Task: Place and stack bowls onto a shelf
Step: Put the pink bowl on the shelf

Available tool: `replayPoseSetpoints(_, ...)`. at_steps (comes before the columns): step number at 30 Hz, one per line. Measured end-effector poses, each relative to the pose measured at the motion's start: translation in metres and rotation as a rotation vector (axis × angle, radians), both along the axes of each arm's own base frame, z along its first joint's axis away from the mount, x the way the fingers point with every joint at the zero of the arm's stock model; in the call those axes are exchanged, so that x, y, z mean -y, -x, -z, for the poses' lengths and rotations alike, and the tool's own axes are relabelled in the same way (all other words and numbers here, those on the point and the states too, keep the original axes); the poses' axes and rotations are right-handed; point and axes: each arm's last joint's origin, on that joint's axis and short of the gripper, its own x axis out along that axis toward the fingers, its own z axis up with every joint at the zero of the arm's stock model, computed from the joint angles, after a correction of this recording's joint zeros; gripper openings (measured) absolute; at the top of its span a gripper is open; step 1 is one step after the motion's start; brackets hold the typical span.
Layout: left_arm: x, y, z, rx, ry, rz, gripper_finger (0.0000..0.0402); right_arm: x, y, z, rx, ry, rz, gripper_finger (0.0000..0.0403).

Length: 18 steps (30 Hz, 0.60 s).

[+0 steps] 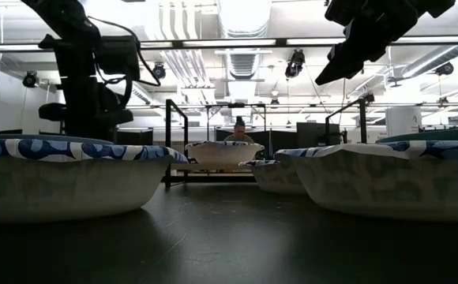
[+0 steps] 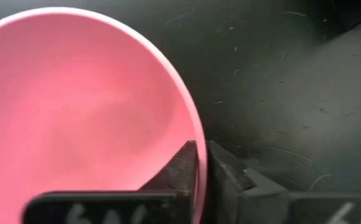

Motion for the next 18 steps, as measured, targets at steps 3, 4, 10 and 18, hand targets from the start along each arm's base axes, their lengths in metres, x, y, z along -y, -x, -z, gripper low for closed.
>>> replayPoseSetpoints(3, 0.000, 0.000, -0.001, 0.001, 0.000, -0.001, 0.0005, 0.000, 0.000, 0.000, 0.000, 0.000, 0.000, 0.0189)
replayPoseSetpoints(4, 0.000, 0.000, -0.001, 0.001, 0.000, 0.000, 0.0005, 0.000, 0.000, 0.000, 0.000, 0.000, 0.000, 0.0189)
replayPoseSetpoints(10, 0.003, -0.004, -0.020, -0.036, 0.007, 0.021, 0.0001, 0.000, 0.000, 0.000, 0.000, 0.001, 0.000, 0.0189)
replayPoseSetpoints(18, 0.025, -0.016, -0.089, -0.082, -0.104, 0.140, 0.0001, -0.002, 0.004, 0.007, -0.056, -0.007, -0.003, 0.0189)
